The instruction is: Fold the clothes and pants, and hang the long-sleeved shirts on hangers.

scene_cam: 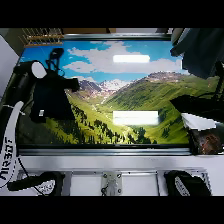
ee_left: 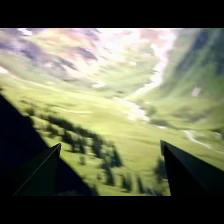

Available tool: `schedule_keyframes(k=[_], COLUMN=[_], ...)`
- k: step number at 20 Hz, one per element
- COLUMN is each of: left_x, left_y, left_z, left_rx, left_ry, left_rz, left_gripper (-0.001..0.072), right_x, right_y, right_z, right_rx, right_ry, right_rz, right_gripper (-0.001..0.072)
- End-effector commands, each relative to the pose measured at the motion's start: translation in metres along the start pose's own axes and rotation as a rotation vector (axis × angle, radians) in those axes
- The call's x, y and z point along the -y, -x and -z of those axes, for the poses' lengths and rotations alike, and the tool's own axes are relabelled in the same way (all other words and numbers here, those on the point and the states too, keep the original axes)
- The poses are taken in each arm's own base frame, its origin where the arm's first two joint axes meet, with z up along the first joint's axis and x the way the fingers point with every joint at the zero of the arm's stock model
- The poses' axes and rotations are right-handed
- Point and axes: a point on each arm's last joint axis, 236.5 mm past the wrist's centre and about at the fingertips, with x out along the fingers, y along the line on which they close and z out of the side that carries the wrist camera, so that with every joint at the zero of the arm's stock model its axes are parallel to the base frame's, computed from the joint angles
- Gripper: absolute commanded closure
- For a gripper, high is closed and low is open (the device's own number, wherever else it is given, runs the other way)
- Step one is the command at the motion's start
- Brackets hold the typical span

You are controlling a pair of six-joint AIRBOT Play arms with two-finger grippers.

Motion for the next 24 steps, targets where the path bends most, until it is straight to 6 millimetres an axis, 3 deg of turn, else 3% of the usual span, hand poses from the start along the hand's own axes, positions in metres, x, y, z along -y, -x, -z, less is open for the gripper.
schedule_keyframes(k=[1, 4, 6, 10, 13, 14, 16, 17, 19, 21, 22, 24], left_x=[-0.118, -0.176, -0.192, -0.182, -0.166, -0.160, -0.150, -0.144, -0.120, -0.074, -0.039, 0.040], left_y=[0.012, -0.016, -0.046, -0.105, -0.129, -0.132, -0.129, -0.122, -0.086, -0.021, 0.022, 0.113], left_z=[-0.007, 0.028, 0.060, 0.109, 0.119, 0.118, 0.103, 0.088, 0.030, -0.047, -0.084, -0.134], left_rx=[0.068, 0.062, 0.003, -0.141, -0.193, -0.192, -0.172, -0.147, -0.030, 0.176, 0.301, 0.531], left_ry=[0.138, 0.320, 0.383, 0.463, 0.464, 0.456, 0.425, 0.407, 0.337, 0.222, 0.159, -0.008], left_rz=[-0.259, -0.304, -0.307, -0.237, -0.203, -0.195, -0.185, -0.179, -0.155, -0.107, -0.068, 0.025], left_gripper=[-0.0004, -0.0004, -0.0004, -0.0004, -0.0002, 0.0140, 0.0684, 0.0697, 0.0697, 0.0697, 0.0697, 0.0697], right_x=[0.000, 0.000, -0.001, -0.001, 0.000, -0.001, -0.001, -0.001, -0.001, -0.001, -0.001, 0.000], right_y=[0.000, 0.000, 0.000, 0.000, 0.000, 0.000, 0.000, 0.000, 0.000, 0.000, 0.000, 0.000], right_z=[0.000, 0.000, 0.000, 0.000, 0.000, 0.000, 0.000, 0.000, 0.000, 0.000, 0.000, 0.000], right_rx=[0.000, 0.000, 0.000, 0.000, 0.000, 0.000, 0.000, 0.000, 0.000, 0.000, 0.000, 0.001], right_ry=[0.001, 0.001, 0.001, 0.001, 0.001, 0.001, 0.001, 0.002, 0.001, 0.001, 0.001, 0.002], right_rz=[-0.001, -0.001, -0.001, -0.001, -0.001, -0.001, -0.001, -0.001, -0.001, -0.001, -0.001, 0.000], right_gripper=[0.0700, 0.0700, 0.0700, 0.0700, 0.0700, 0.0700, 0.0700, 0.0700, 0.0700, 0.0700, 0.0700, 0.0700])
